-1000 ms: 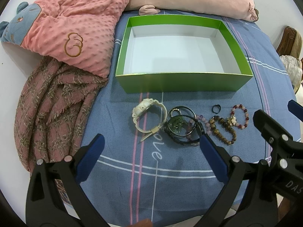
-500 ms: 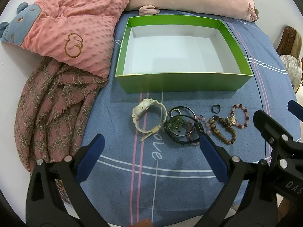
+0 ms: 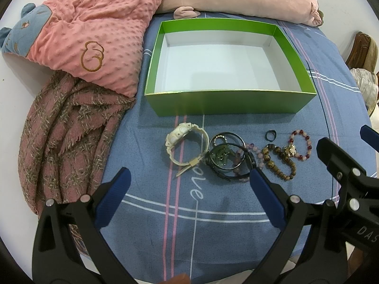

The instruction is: Organize jewelry

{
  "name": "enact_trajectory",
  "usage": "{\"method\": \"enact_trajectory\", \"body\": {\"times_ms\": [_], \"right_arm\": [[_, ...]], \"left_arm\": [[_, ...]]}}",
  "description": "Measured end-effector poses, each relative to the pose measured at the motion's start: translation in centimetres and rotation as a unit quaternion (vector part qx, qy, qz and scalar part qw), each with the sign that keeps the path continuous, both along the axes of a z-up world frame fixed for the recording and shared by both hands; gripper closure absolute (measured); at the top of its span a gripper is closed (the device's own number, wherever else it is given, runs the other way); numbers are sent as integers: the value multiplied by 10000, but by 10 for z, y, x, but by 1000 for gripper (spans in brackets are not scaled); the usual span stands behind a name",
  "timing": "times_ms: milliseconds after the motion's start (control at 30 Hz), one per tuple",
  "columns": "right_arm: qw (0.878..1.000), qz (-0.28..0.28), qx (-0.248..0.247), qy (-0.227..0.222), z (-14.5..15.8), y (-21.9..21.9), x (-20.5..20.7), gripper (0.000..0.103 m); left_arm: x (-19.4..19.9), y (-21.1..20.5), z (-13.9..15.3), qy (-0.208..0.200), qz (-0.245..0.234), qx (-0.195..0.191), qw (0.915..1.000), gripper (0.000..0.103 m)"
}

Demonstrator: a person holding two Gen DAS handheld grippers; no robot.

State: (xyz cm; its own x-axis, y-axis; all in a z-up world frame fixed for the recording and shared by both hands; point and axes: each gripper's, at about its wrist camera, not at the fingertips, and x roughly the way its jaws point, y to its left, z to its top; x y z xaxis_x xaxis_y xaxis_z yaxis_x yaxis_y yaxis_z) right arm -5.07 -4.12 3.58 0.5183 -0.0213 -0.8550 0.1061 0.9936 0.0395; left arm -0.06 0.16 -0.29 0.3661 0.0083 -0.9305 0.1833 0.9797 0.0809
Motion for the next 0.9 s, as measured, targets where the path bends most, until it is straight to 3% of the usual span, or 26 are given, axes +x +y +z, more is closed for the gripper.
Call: {"method": "enact_trajectory", "body": {"times_ms": [900], "right_arm": [[10000, -1, 5, -5, 0, 2, 1, 1]], "left_arm": [[0, 1, -11, 126, 14, 43, 9999, 2]]}}
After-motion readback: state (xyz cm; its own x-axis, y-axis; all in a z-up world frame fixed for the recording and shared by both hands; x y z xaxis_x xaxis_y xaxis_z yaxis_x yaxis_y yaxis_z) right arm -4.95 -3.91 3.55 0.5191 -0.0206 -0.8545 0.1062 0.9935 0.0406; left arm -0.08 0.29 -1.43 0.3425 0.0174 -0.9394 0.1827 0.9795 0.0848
